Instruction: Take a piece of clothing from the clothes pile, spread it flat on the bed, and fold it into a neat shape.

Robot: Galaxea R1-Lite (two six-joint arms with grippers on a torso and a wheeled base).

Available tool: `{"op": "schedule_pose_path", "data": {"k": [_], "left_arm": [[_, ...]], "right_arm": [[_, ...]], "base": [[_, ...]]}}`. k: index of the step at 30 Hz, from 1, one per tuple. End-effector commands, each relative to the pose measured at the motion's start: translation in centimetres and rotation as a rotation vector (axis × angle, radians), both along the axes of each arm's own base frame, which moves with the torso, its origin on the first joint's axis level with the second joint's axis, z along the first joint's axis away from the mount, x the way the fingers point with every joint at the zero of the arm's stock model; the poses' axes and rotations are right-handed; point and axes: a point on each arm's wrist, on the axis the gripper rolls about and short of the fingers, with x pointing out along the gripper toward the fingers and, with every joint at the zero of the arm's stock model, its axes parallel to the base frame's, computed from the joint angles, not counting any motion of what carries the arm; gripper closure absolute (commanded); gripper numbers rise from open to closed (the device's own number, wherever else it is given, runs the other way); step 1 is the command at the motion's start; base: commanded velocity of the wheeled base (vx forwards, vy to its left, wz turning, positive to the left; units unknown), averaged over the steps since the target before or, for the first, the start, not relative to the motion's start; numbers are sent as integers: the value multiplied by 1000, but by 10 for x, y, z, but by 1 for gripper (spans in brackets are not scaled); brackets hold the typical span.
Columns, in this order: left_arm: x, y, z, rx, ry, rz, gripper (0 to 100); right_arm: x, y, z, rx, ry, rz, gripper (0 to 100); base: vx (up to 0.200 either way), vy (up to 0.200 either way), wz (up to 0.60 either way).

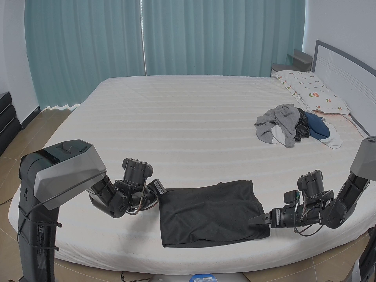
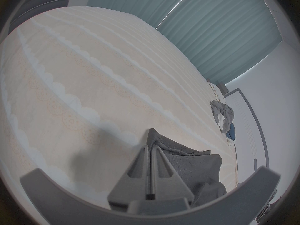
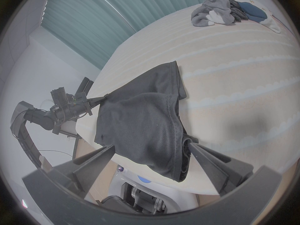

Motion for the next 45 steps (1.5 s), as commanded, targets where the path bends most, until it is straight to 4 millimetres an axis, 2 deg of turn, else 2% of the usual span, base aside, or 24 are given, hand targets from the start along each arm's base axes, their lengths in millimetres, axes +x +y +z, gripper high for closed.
{"op": "schedule_pose_path", "data": {"k": [1, 12, 22, 33, 41, 42, 43, 45], "left_arm": [[1, 0, 1, -2, -2, 1, 100], [1, 0, 1, -2, -3, 1, 100], [1, 0, 1, -2, -2, 1, 100], [0, 0, 0, 0, 1, -1, 100], [0, 0, 0, 0, 1, -1, 100], [0, 0, 0, 0, 1, -1, 100], [0, 0, 1, -1, 0, -1, 100], [0, 0, 0, 0, 1, -1, 100]], "right_arm": [[-4, -2, -3, -17, 8, 12, 100], [-17, -18, -10, -114, 9, 21, 100], [-24, -31, -3, -127, -5, -2, 100], [-34, -33, -12, -158, 26, 44, 100], [-30, -33, -20, -167, 43, 48, 100], [-26, -31, -20, -162, 31, 49, 0], [-25, -31, -20, -161, 28, 49, 0], [-12, -28, -11, -132, -21, 30, 0]], "base": [[0, 0, 0], [0, 0, 0], [0, 0, 0], [0, 0, 0], [0, 0, 0], [0, 0, 0], [0, 0, 0], [0, 0, 0]]}}
